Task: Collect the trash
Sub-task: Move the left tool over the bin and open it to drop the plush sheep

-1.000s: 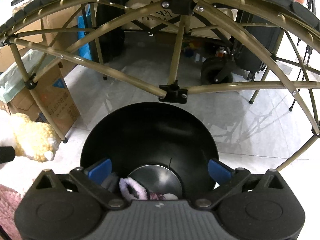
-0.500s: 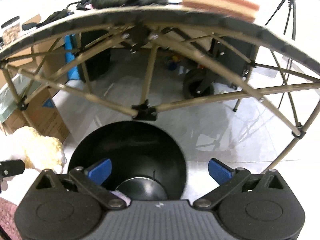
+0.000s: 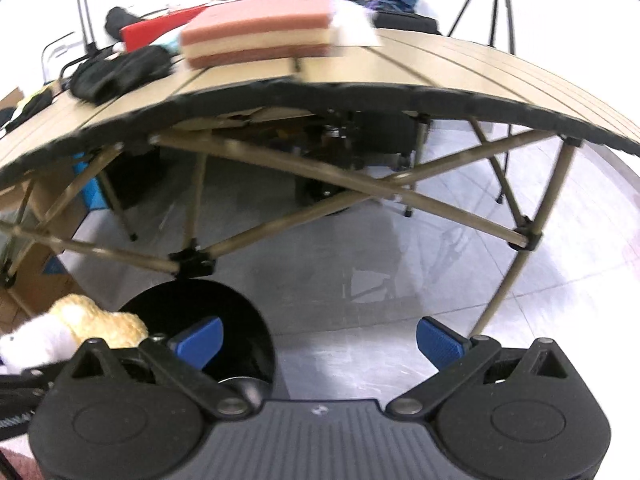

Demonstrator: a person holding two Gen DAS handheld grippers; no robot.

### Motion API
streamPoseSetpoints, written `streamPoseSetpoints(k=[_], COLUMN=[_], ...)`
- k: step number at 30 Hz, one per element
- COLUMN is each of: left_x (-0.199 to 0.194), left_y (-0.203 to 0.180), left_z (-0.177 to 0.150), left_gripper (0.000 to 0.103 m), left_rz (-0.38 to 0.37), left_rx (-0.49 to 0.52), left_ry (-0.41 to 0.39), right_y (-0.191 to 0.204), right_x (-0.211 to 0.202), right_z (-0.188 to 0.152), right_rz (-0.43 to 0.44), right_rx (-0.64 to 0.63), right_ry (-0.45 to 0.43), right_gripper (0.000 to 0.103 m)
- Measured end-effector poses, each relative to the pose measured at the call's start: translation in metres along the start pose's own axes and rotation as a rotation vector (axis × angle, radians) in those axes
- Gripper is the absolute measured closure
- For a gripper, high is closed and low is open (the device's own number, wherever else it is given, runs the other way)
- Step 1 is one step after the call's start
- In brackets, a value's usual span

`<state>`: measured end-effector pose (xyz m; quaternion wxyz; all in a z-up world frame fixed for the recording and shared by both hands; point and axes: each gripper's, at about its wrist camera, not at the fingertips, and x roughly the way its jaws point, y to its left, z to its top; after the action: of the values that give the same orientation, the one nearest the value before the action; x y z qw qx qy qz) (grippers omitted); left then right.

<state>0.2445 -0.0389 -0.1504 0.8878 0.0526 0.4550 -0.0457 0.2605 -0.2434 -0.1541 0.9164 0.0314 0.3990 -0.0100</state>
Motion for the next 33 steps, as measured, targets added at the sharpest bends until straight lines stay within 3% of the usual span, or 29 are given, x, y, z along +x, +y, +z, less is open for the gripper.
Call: streamPoseSetpoints(k=[13, 29, 33], left_x=[0.031, 0.057, 0.058], left_y=[-0.031, -0.042, -0.039], left_z=[0.013, 0.010, 0.012], left_gripper=[0.048, 0.048, 0.041], left_rz=[-0.049, -0.004, -0.010], left_rx=[0.000, -0.013, -0.025], left_ry=[0.064, 0.111, 0.125], right_y=[-0.027, -0.037, -0.036], right_x=[0.005, 0.010, 0.012], right_z=[-0.003, -0.014, -0.013], right_rz=[-0.019, -0.021, -0.020], right_rx=[0.105, 0.141, 0.134], right_ry=[0.048, 0.100, 0.102], right_gripper=[0.000, 0.000, 0.000])
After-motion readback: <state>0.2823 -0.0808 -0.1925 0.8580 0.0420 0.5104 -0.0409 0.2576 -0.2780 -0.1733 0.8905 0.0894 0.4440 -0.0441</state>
